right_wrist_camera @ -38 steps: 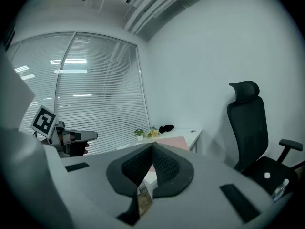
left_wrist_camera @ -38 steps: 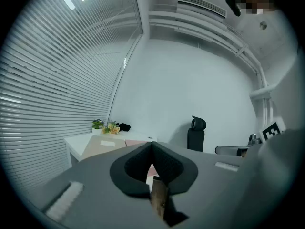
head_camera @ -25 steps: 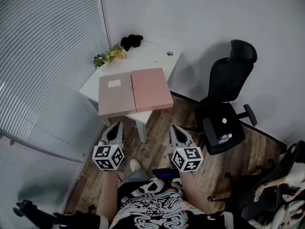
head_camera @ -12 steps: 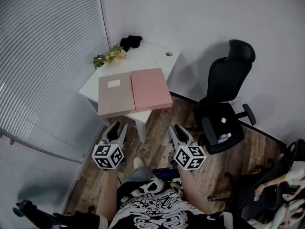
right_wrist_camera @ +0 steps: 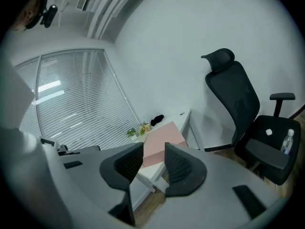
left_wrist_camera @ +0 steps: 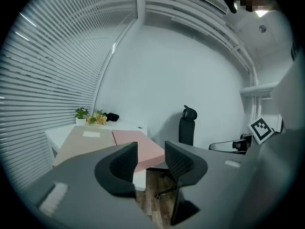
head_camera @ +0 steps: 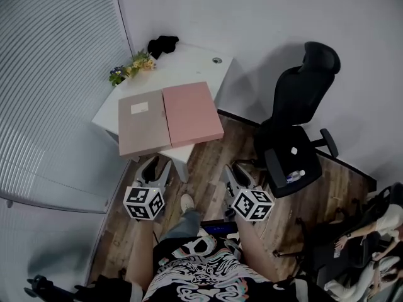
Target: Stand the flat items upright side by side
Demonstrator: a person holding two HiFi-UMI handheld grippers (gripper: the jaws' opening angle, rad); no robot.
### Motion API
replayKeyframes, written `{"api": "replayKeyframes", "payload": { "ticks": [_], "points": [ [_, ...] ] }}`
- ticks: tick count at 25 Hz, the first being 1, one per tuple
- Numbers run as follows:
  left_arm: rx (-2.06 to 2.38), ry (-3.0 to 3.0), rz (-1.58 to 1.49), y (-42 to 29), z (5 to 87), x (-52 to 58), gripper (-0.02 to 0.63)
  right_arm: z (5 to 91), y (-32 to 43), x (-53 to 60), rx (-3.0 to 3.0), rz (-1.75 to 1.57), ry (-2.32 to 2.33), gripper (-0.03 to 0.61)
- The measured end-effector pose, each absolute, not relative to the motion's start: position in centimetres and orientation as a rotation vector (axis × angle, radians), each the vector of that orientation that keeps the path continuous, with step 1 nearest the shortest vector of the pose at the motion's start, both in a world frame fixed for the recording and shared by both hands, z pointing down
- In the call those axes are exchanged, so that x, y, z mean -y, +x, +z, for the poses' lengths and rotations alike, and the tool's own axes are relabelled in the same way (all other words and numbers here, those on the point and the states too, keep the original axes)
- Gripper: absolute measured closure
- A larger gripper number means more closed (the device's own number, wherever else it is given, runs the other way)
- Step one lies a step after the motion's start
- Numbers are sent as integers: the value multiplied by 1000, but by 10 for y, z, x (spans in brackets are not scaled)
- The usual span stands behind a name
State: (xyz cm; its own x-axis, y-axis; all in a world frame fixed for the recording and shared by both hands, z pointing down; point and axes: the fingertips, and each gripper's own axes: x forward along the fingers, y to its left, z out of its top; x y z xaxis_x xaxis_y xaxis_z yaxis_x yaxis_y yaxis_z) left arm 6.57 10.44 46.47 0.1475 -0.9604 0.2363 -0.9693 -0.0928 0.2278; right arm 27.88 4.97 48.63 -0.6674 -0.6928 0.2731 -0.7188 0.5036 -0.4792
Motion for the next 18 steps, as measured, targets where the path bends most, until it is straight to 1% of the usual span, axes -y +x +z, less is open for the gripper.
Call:
{"api": "replayKeyframes", "payload": {
  "ticks": [3,15,18],
  "points": [
    [1809,2142,141,70,479,-78,436,499,273,-26,2652,896,1264,446],
    [1581,2241,491,67,539,17,431,551,245,58,2509,1127,1278,413],
    [1501,2275,594,67,556,36,425,562,244,78,2471,1159,1317,413]
  ]
}}
